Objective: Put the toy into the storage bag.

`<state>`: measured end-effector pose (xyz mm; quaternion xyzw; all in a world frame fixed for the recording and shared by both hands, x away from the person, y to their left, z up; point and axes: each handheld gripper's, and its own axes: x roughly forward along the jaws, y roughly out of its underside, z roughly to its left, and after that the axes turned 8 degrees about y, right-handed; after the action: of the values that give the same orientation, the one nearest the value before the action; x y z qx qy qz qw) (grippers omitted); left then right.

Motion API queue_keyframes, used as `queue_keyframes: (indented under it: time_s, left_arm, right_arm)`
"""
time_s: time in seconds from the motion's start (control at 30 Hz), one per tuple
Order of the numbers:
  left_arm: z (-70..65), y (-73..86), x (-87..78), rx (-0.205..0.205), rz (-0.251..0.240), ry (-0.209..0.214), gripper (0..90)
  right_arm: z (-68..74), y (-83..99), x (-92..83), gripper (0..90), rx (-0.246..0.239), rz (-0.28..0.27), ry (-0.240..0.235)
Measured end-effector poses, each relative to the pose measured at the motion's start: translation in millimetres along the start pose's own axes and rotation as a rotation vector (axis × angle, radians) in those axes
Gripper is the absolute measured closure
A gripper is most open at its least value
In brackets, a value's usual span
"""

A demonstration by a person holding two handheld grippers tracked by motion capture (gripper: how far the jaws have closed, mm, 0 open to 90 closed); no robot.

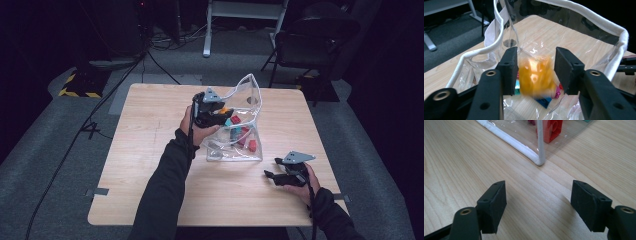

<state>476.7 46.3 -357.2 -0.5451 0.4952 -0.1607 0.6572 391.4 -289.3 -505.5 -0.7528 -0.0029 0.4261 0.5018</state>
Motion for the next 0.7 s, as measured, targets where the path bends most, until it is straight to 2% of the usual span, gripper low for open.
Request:
queue_keyframes:
  time_s: [0.1,0.23,0.43,0.53,0.7]
  left_arm:
    - [1.4,0.1,-0.8,-0.015,0.001,-0.004,49.0]
    - [1.6,-0.5,-4.3,-0.014,0.006,-0.028,45.0]
    - [3.3,-0.8,-19.6,-0.019,-0.01,-0.062,39.5]
    - [4.5,0.2,-27.6,-0.035,-0.021,-0.089,36.5]
    - [7.5,1.6,-38.1,-0.037,-0.019,-0.157,29.2]
  right_arm:
    - [-0.3,0.0,0.0,30.5,0.0,-0.001,-0.007]
    - [-0.4,0.0,0.1,30.2,0.0,0.0,-0.006]
    - [-0.7,0.0,0.3,30.0,0.003,0.001,-0.007]
    - [-0.7,0.0,0.3,29.9,0.005,0.001,-0.007]
    - [-1.0,0.0,0.4,29.9,0.01,0.003,-0.009]
